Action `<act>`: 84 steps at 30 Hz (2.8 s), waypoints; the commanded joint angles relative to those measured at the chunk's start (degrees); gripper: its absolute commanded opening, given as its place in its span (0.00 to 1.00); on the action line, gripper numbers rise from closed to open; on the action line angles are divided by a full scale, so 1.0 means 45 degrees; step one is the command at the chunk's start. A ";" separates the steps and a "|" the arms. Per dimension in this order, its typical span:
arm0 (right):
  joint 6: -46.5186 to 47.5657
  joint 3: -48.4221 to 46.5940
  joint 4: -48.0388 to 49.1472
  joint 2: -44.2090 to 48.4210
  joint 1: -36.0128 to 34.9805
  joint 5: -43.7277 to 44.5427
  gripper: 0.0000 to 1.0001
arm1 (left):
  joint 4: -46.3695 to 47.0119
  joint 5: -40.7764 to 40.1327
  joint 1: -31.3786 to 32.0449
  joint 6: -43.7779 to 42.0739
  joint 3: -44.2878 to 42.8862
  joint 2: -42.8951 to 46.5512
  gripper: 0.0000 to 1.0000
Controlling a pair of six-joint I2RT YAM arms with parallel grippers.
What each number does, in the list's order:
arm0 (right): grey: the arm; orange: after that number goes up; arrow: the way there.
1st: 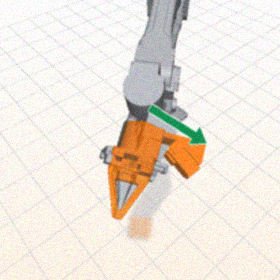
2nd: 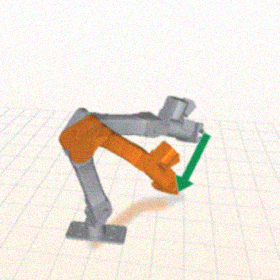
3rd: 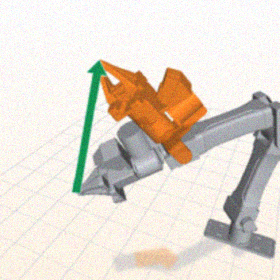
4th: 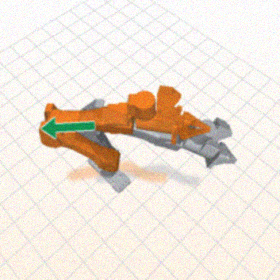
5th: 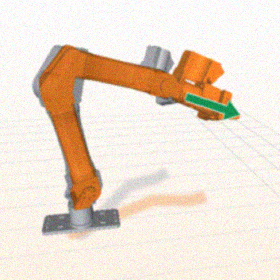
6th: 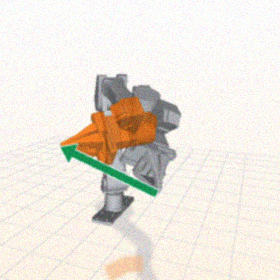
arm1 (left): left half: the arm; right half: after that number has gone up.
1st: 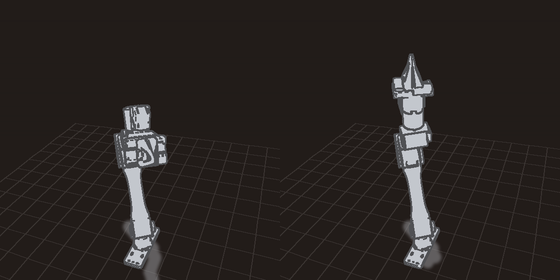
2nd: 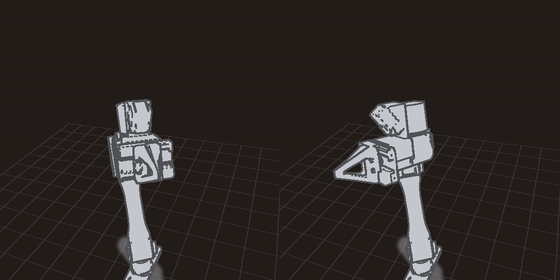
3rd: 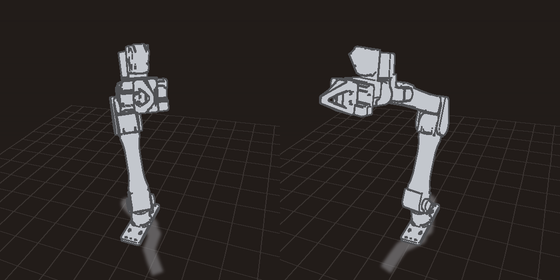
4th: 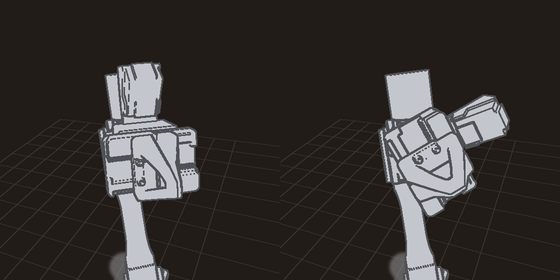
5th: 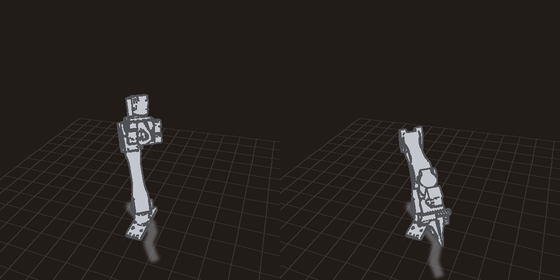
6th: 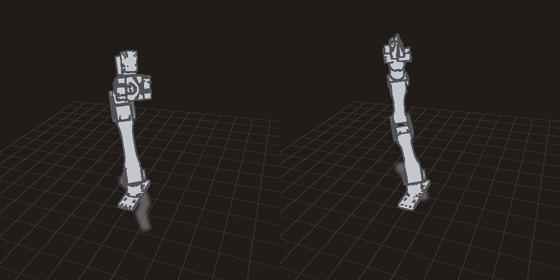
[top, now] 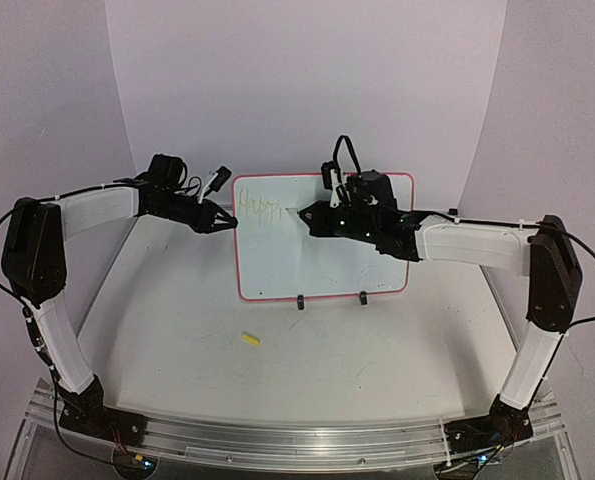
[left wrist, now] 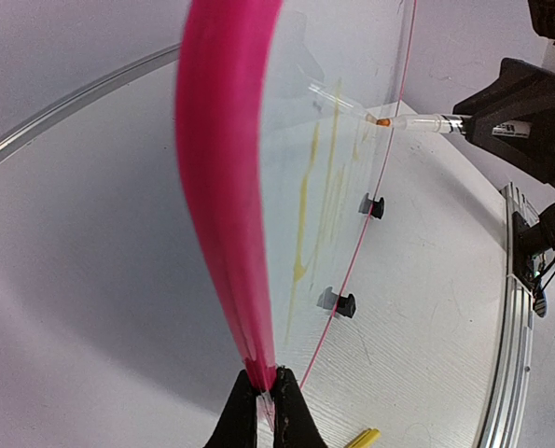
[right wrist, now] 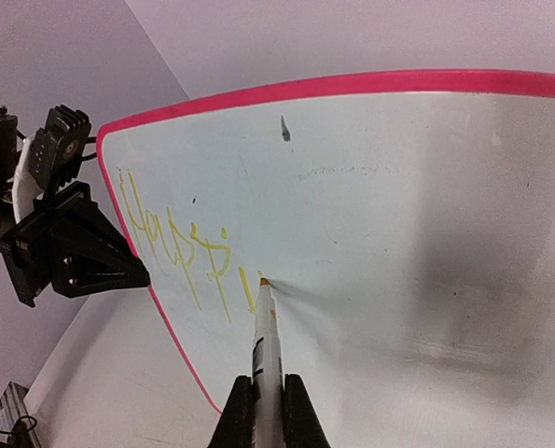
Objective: Write a sentence on the whiteboard
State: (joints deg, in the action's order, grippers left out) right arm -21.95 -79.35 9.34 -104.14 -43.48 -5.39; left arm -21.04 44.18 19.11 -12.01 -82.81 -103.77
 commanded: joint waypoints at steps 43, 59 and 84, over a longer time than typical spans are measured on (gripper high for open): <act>-0.0748 0.0057 0.1318 -0.0001 0.0112 0.0516 0.00 | 0.0146 -0.0209 0.0167 -0.0316 0.0015 0.0716 0.00; -0.0896 0.0917 0.1302 0.0561 0.0129 0.1924 0.00 | 0.0144 -0.0209 0.0167 -0.0320 0.0022 0.0695 0.00; -0.1147 0.1916 0.1032 0.0600 0.0131 0.0770 0.00 | 0.0124 -0.0247 0.0204 -0.0332 0.0047 0.0695 0.00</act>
State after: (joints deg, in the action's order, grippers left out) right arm -26.66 -71.40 14.92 -102.54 -43.75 -3.81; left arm -21.04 43.41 19.25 -11.97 -82.78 -103.74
